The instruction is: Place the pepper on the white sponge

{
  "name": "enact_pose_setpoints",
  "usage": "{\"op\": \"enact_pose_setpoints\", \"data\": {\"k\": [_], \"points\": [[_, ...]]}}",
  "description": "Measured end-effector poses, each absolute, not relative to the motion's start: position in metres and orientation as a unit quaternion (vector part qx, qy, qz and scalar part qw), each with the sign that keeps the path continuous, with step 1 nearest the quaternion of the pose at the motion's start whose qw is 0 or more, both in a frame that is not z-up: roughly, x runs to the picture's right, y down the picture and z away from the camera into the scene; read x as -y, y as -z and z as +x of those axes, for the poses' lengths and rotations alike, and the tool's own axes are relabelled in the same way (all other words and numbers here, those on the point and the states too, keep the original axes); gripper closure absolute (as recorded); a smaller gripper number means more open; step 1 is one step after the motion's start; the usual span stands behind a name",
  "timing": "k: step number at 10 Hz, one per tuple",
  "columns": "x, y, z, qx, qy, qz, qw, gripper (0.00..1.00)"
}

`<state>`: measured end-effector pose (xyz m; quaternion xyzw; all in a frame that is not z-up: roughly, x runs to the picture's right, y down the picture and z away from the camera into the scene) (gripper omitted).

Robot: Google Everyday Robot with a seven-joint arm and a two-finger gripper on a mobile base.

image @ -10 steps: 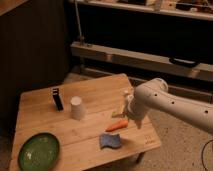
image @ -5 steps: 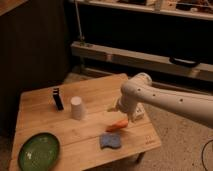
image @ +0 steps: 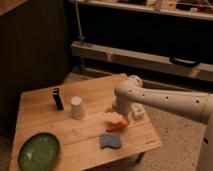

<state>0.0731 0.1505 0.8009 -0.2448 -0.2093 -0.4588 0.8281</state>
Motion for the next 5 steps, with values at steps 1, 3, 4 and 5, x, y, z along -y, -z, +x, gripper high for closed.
{"op": "enact_pose_setpoints", "data": {"k": [1, 3, 4, 5], "points": [[-0.153, -0.800, 0.077, 0.211, 0.451, -0.249, 0.831, 0.20], [-0.159, -0.802, 0.079, 0.217, 0.447, -0.250, 0.831, 0.20], [-0.164, -0.809, 0.078, 0.233, 0.449, -0.235, 0.830, 0.20], [-0.169, -0.815, 0.080, 0.246, 0.456, -0.219, 0.827, 0.20]]}}
